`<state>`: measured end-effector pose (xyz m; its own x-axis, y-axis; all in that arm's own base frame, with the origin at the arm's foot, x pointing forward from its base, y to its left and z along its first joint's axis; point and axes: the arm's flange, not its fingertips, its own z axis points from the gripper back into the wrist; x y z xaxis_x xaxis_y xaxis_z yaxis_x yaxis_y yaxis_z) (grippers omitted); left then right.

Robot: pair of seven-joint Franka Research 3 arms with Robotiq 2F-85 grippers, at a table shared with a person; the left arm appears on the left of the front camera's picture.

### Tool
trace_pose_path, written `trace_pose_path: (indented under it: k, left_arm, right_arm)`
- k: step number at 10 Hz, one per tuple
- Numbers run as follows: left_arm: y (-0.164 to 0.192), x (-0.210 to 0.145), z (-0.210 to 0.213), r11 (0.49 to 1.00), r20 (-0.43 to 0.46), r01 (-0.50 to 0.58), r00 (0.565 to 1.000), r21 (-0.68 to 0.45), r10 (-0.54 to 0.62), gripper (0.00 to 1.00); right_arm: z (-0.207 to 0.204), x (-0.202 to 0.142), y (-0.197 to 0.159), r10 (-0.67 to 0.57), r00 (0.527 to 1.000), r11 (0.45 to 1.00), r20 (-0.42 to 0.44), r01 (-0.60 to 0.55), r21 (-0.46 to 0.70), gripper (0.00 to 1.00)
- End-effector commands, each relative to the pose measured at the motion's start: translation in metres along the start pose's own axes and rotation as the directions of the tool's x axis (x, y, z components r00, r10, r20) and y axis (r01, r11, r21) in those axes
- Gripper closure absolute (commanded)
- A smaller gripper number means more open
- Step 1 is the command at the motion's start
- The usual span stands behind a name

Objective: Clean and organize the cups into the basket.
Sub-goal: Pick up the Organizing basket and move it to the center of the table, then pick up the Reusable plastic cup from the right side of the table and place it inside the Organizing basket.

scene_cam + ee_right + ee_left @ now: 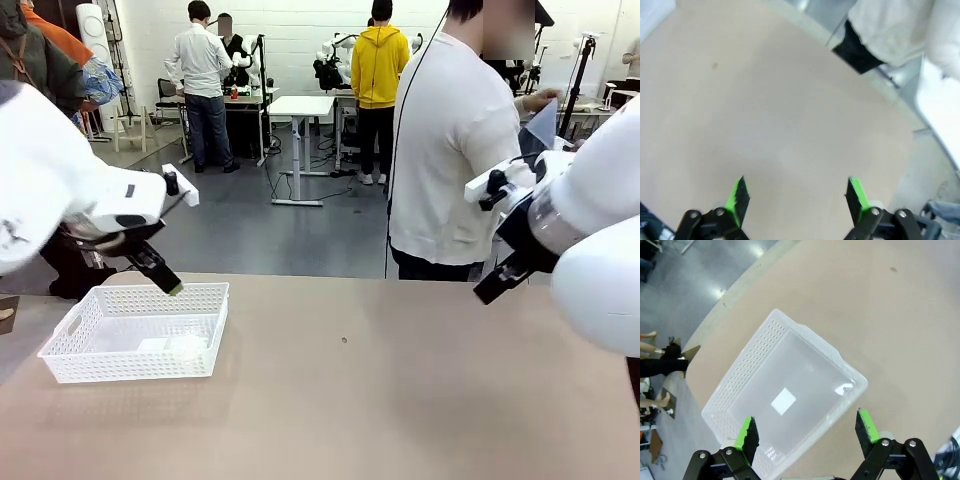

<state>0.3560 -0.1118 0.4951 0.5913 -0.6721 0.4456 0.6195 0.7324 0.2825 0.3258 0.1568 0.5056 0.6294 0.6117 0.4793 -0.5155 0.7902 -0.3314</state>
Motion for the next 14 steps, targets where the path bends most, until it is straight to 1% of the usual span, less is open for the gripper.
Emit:
trace_pose_path:
  k: [1,2,3,4,7,8,9,10,11,12,13,14]
  left_arm:
    - [-0.054,-0.119,0.024,0.998,0.008,0.059,0.998,-0.006,-0.059,0.00]
    - [-0.057,-0.131,0.030,0.998,0.013,0.058,0.998,-0.005,-0.058,0.00]
    - [-0.059,-0.143,0.032,0.999,0.011,0.036,0.999,0.012,-0.036,0.00]
    - [-0.001,-0.011,0.045,0.999,-0.008,0.039,0.999,-0.006,-0.039,0.00]
    - [-0.001,-0.011,0.045,0.999,-0.008,0.039,0.999,-0.006,-0.039,0.00]
    - [-0.001,-0.016,0.054,0.999,-0.015,0.037,0.999,-0.009,-0.037,0.00]
    - [0.016,-0.019,0.060,0.893,0.185,-0.009,0.977,-0.451,0.103,0.00]
    - [0.041,-0.028,0.063,0.657,0.181,-0.057,0.940,-0.752,0.289,0.00]
    - [0.060,-0.041,0.059,0.465,0.110,-0.095,0.912,-0.880,0.395,0.00]
    - [0.077,-0.053,0.053,0.305,0.041,-0.117,0.884,-0.945,0.465,0.00]
    - [0.100,-0.065,0.046,0.173,-0.032,-0.138,0.861,-0.975,0.507,0.00]
    - [0.119,-0.079,0.043,0.134,-0.093,-0.197,0.832,-0.971,0.547,0.00]
  right_arm:
    - [0.027,-0.135,0.056,0.052,0.999,0.998,-0.005,-0.052,-0.020,0.00]
    - [0.031,-0.147,0.062,0.067,0.997,0.998,0.033,-0.066,-0.003,0.00]
    - [0.031,-0.155,0.065,0.080,0.996,0.997,0.046,-0.080,-0.002,0.00]
    - [0.054,-0.010,0.018,0.042,0.999,0.999,-0.008,-0.042,-0.023,0.00]
    - [0.054,-0.010,0.018,0.042,0.999,0.999,-0.008,-0.042,-0.023,0.00]
    - [0.066,-0.014,0.023,0.053,0.999,0.999,-0.006,-0.053,-0.009,0.00]
    - [0.068,-0.014,-0.001,-0.110,0.990,0.957,0.089,0.081,0.280,0.00]
    - [0.069,-0.022,-0.029,-0.302,0.949,0.776,0.092,0.189,0.601,0.00]
    - [0.067,-0.039,-0.057,-0.448,0.893,0.572,0.039,0.252,0.780,0.00]
    - [0.062,-0.057,-0.082,-0.554,0.832,0.422,-0.015,0.297,0.857,0.00]
    - [0.053,-0.075,-0.105,-0.602,0.794,0.291,-0.086,0.318,0.902,0.00]
    - [0.045,-0.095,-0.127,-0.641,0.752,0.193,-0.155,0.353,0.915,0.00]
